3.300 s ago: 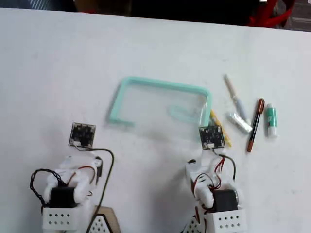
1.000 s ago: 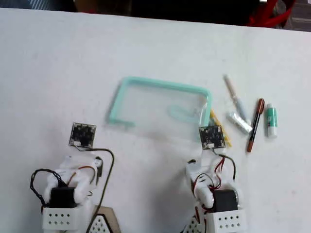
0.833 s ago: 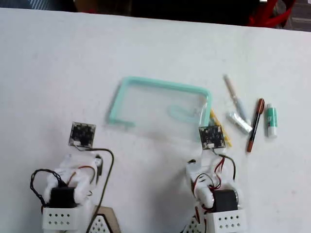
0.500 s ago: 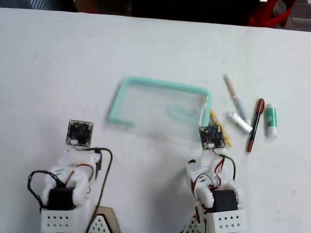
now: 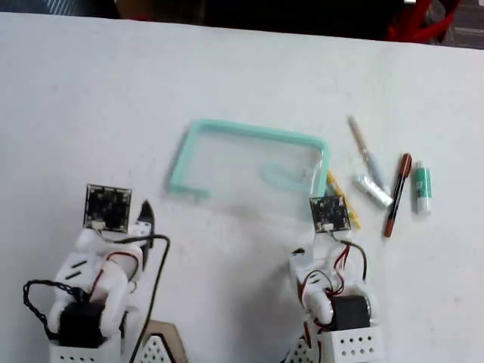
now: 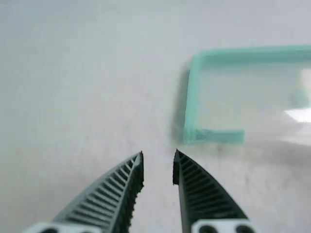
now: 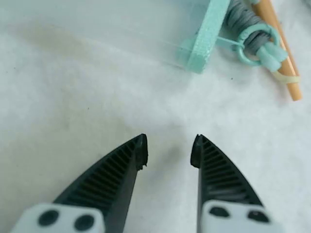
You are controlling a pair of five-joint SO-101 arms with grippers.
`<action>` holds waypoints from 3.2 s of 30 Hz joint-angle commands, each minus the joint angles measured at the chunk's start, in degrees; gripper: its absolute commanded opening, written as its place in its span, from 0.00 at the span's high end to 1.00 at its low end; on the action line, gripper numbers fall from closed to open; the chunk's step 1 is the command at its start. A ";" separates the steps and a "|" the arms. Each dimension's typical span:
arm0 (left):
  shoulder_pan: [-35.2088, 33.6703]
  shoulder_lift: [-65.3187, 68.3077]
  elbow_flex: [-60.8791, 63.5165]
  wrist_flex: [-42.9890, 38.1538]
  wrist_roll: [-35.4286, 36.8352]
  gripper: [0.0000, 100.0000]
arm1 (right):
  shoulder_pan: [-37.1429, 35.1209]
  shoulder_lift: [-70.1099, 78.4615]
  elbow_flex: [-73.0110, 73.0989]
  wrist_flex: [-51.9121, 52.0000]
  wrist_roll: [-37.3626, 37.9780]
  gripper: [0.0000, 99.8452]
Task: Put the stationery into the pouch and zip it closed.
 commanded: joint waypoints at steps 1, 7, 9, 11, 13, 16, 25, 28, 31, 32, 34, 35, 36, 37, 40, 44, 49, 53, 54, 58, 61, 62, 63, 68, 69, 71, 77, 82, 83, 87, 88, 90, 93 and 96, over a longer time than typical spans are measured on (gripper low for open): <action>3.65 -0.48 -5.63 -6.24 2.37 0.88 | -0.48 -0.40 0.26 0.13 0.53 0.84; 12.53 -0.48 -6.15 -17.32 3.96 0.88 | -0.48 -0.40 0.26 0.13 0.53 0.84; 16.22 -0.48 -6.15 -18.29 3.87 0.88 | -0.48 -0.40 0.26 0.13 0.53 0.84; 19.38 -0.48 -6.24 -18.37 3.87 0.88 | -0.48 -0.40 0.26 0.13 0.53 0.84; 21.49 -0.40 -5.01 -18.37 3.87 0.88 | -0.48 -0.40 0.26 0.13 0.53 0.84; 22.29 -0.40 2.02 -20.48 3.87 0.88 | -0.48 -0.40 0.26 0.13 0.53 0.84; 18.42 0.13 17.23 -31.82 -0.44 0.88 | -0.57 -0.40 0.26 -0.31 0.53 0.84; 18.33 -0.04 17.14 -31.82 1.23 0.88 | -0.66 -0.48 0.26 -0.40 0.62 0.84; 18.15 -0.04 16.79 -31.82 3.08 0.88 | -2.24 -0.48 0.26 -4.09 0.62 0.84; 18.15 -0.04 16.70 -31.74 3.34 0.88 | -3.03 -0.48 0.26 -5.67 0.62 0.84; 18.15 0.13 15.91 -31.30 3.43 0.88 | -3.91 -0.48 0.26 -7.87 0.62 0.84; 18.07 0.22 15.56 -30.95 3.43 0.88 | -4.00 -0.48 0.26 -8.40 0.62 0.84; 17.80 0.22 15.21 -30.07 3.43 0.88 | -3.91 -0.48 0.26 -8.48 0.62 0.84; 17.36 0.22 14.68 -29.27 3.43 0.88 | -3.91 -0.48 0.26 -8.48 0.62 0.84; 16.22 0.22 13.80 -28.66 3.43 0.88 | -3.91 -0.40 0.26 -7.52 0.62 0.84; 15.87 0.22 13.80 -28.84 3.43 0.88 | -3.91 -0.40 0.26 -3.56 0.62 0.84; 11.74 -0.04 12.57 -29.01 4.40 0.88 | -4.00 -0.40 0.26 -1.71 0.53 0.84; 5.41 -0.04 12.13 -31.12 9.23 0.88 | -3.56 -0.40 0.26 -2.24 0.44 0.84; 4.35 -0.13 12.66 -31.56 9.58 0.88 | -3.47 -0.40 0.26 -3.03 0.44 0.84; 2.59 -0.13 13.71 -32.88 7.82 0.88 | 0.04 -0.40 0.26 -7.96 0.18 0.84; 2.42 -0.13 13.89 -32.53 5.01 0.88 | 6.55 -0.40 0.26 -13.05 0.18 0.84; 2.51 -0.13 14.07 -32.53 4.13 0.88 | 8.75 -0.40 0.26 -14.64 0.18 0.84; 2.68 -0.13 14.42 -32.62 3.52 0.88 | 10.68 -0.40 0.26 -16.04 0.18 0.84; 2.51 -0.13 14.68 -32.62 2.99 0.88 | 17.63 -0.40 0.26 -21.67 0.18 0.84; 2.42 -0.13 14.51 -32.53 2.99 0.88 | 18.15 -0.40 0.26 -21.85 0.35 0.84; 2.42 -0.13 14.42 -32.53 3.08 0.88 | 18.42 -0.40 0.26 -21.49 0.53 0.84; 2.86 -0.13 14.42 -32.44 3.16 0.88 | 18.33 -0.40 0.26 -21.41 0.53 0.84; 2.86 -0.13 14.68 -32.44 2.99 0.88 | 18.33 -0.40 0.26 -21.41 0.53 0.84; 2.68 -0.13 14.68 -31.74 2.81 0.88 | 18.33 -0.40 0.26 -21.32 0.44 0.84; 3.03 -0.13 14.68 -30.59 -2.73 0.88 | 18.33 -0.40 0.26 -21.32 0.18 0.84; 3.30 -0.13 14.68 -30.68 -3.25 0.88 | 18.33 -0.40 0.26 -21.32 0.18 0.84; 4.35 -0.13 14.68 -30.51 -3.52 0.88 | 18.33 -0.40 0.26 -21.32 0.18 0.84; 5.76 -0.04 14.86 -30.51 -5.01 0.88 | 18.33 -0.31 0.26 -21.32 0.18 0.84; 8.13 0.04 15.82 -30.51 -7.91 0.88 | 17.36 -0.04 0.26 -21.14 0.18 0.84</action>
